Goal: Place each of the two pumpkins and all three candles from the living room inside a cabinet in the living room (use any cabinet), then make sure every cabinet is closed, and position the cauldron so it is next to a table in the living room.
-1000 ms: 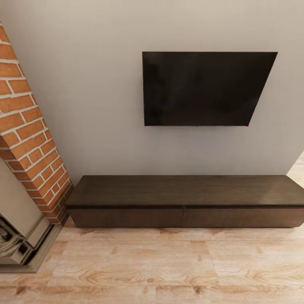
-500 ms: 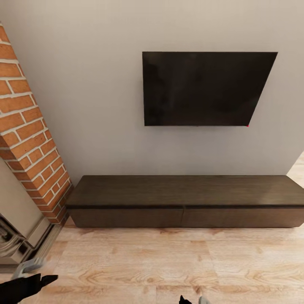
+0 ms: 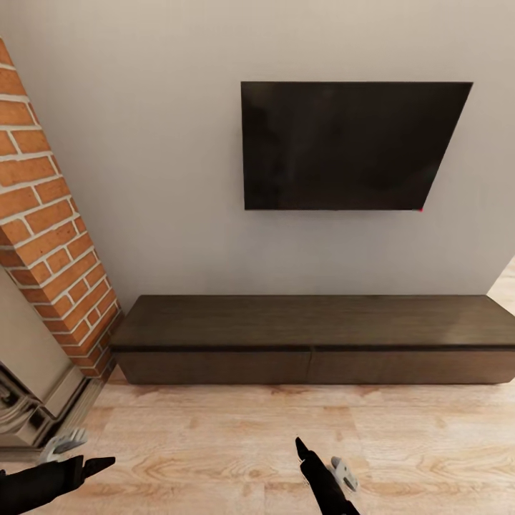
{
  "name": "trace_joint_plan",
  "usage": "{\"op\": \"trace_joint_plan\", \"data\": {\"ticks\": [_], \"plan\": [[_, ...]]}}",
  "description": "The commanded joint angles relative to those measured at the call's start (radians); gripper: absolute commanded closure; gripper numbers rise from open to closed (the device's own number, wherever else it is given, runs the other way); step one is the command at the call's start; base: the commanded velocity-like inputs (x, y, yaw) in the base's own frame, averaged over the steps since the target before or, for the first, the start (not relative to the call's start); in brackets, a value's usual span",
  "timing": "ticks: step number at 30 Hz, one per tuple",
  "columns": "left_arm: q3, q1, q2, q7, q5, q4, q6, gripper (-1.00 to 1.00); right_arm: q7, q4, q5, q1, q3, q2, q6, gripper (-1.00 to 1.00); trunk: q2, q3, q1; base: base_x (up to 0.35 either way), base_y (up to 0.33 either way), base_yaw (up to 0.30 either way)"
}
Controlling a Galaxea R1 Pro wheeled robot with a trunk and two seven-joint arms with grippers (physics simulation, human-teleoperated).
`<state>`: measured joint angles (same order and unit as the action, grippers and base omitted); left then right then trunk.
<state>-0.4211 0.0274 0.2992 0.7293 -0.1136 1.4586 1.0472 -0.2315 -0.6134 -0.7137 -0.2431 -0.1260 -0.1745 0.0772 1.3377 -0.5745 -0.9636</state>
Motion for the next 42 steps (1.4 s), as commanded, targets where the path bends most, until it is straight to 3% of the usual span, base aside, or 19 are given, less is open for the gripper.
{"op": "trace_joint_plan", "data": {"ticks": [1, 7, 10, 12, 15, 16, 17, 18, 19, 20, 21, 24, 27, 34, 39, 42], "plan": [[0.006, 0.0, -0.002, 0.0, -0.002, -0.001, 0.0, -1.0, -0.001, 0.0, -0.002, -0.005, 0.0, 0.0, 0.0, -1.0, 0.007, -0.003, -0.004, 0.0, 0.0, 0.0], [0.053, 0.002, -0.011, 0.001, -0.012, -0.004, 0.0, -1.0, 0.003, -0.005, -0.008, -0.028, 0.004, 0.0, 0.019, -1.0, 0.049, -0.022, -0.027, 0.0, 0.0, 0.0], [0.069, 0.009, -0.019, 0.001, -0.046, -0.007, 0.0, -1.0, 0.008, -0.009, -0.005, -0.046, 0.017, 0.0, 0.088, -1.0, 0.07, -0.031, -0.038, 0.0, 0.0, 0.0], [0.112, 0.012, -0.041, 0.0, -0.081, -0.009, 0.0, -1.0, 0.01, -0.01, -0.006, -0.056, 0.042, 0.0, 0.135, -1.0, 0.084, -0.038, -0.046, 0.0, 0.0, 0.0], [0.155, 0.014, -0.053, -0.001, -0.094, -0.017, 0.0, -1.0, 0.004, -0.011, -0.029, -0.061, 0.055, 0.0, 0.154, -1.0, 0.105, -0.047, -0.058, 0.0, 0.0, 0.0], [0.161, 0.014, -0.055, -0.002, -0.097, -0.018, 0.0, -1.0, 0.003, -0.011, -0.058, -0.062, 0.056, 0.0, 0.156, -1.0, 0.112, -0.05, -0.061, 0.0, 0.0, 0.0], [0.167, 0.015, -0.057, -0.002, -0.1, -0.02, 0.0, -1.0, 0.001, -0.01, -0.143, -0.064, 0.054, 0.0, 0.159, -1.0, 0.119, -0.053, -0.065, 0.0, 0.0, 0.0], [0.168, 0.015, -0.058, -0.002, -0.1, -0.02, 0.0, -1.0, 0.0, -0.009, -0.183, -0.064, 0.054, 0.0, 0.16, -1.0, 0.126, -0.057, -0.069, 0.0, 0.0, 0.0], [0.172, 0.015, -0.06, -0.002, -0.1, -0.021, 0.0, -1.0, -0.003, -0.007, -0.272, -0.064, 0.055, 0.0, 0.16, -1.0, 0.133, -0.06, -0.073, 0.0, 0.0, 0.0], [0.176, 0.015, -0.062, -0.002, -0.099, -0.021, 0.0, -1.0, -0.005, -0.005, -0.317, -0.065, 0.057, 0.0, 0.16, -1.0, 0.14, -0.063, -0.077, 0.0, 0.0, 0.0], [0.189, 0.015, -0.068, -0.002, -0.098, -0.021, 0.0, -1.0, -0.012, -0.004, -0.395, -0.065, 0.062, 0.0, 0.159, -1.0, 0.147, -0.066, -0.081, 0.0, 0.0, 0.0], [0.241, 0.015, -0.083, -0.002, -0.097, -0.022, 0.0, -1.0, -0.026, -0.002, -0.496, -0.064, 0.081, 0.0, 0.158, -1.0, 0.168, -0.075, -0.092, 0.0, 0.0, 0.0], [0.284, 0.015, -0.088, -0.002, -0.098, -0.022, 0.0, -1.0, -0.029, -0.003, -0.527, -0.065, 0.113, 0.0, 0.157, -1.0, 0.189, -0.085, -0.104, 0.0, 0.0, 0.0], [0.309, 0.015, -0.089, -0.001, -0.102, -0.024, 0.0, -1.0, -0.029, -0.005, -0.539, -0.073, 0.196, 0.0, 0.163, -1.0, 0.238, -0.107, -0.13, 0.0, 0.0, 0.0], [0.312, 0.015, -0.089, 0.001, -0.103, -0.029, 0.0, -1.0, -0.064, -0.008, -0.546, -0.073, 0.213, 0.0, 0.165, -1.0, 0.273, -0.122, -0.15, 0.0, 0.0, 0.0], [0.312, 0.015, -0.088, 0.01, -0.104, -0.03, 0.0, -1.0, -0.149, -0.004, -0.555, -0.071, 0.209, 0.0, 0.16, -1.0, 0.294, -0.132, -0.161, 0.0, 0.0, 0.0]]}}
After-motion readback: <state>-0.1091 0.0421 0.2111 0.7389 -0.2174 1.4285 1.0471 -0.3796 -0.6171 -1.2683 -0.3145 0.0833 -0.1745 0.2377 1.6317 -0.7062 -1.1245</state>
